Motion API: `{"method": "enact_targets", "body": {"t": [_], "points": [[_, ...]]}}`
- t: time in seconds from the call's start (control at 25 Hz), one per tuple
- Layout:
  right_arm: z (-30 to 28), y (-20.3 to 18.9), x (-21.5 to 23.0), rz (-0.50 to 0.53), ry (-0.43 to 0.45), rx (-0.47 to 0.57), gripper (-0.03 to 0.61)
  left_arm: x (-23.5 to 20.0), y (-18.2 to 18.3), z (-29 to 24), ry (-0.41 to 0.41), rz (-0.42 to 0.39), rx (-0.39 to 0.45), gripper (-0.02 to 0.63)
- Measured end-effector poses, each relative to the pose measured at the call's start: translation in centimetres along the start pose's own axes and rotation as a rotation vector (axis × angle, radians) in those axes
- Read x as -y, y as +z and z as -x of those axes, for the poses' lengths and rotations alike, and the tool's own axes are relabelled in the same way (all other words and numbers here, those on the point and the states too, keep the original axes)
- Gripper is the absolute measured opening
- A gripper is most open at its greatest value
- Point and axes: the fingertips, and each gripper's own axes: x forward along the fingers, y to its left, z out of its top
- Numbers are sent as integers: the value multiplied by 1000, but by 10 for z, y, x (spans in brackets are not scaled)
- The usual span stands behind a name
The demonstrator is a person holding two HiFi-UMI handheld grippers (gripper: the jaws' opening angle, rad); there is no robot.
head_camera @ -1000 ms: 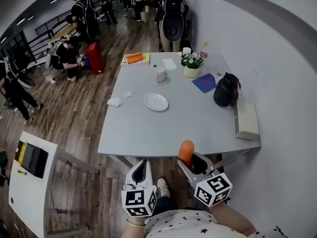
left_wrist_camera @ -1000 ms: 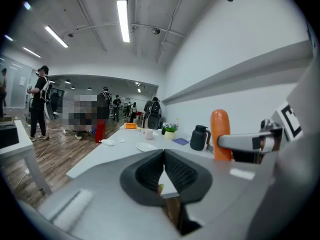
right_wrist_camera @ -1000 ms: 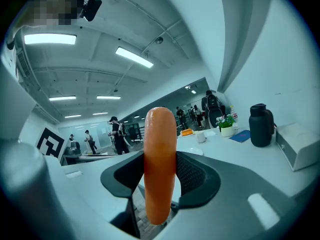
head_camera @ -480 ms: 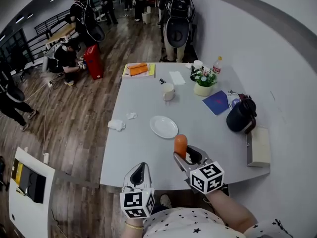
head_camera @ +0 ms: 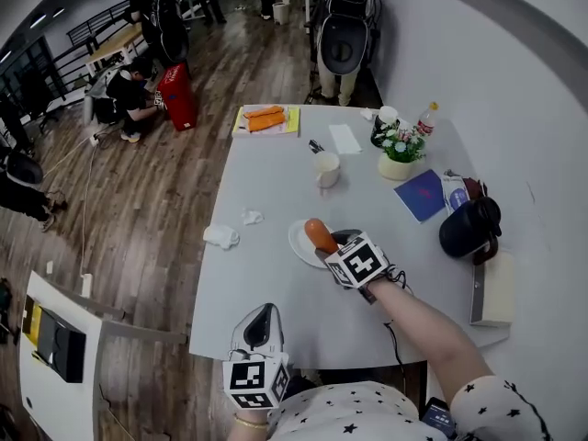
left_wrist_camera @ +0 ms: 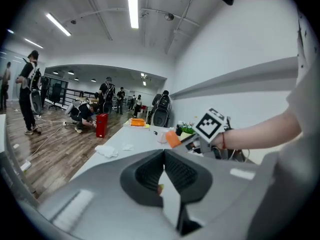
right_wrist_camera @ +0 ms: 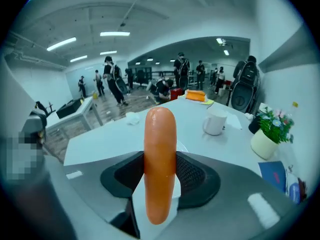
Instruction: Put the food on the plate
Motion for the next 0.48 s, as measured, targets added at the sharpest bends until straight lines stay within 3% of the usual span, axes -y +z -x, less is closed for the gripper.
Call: {"method": "enact_targets", "body": {"t": [0.16,0.28,0.48], "points": [[-53,-7,4,117,38,-181,196,-5,-4,-3,23,11,-6,8],[-77,-11,13,177,18,-291,196,-8,-6,-4,46,10,-17,8],[-100,-18,14,161,32,-392,196,-11,-4,-8,70,15,-17,8]]}}
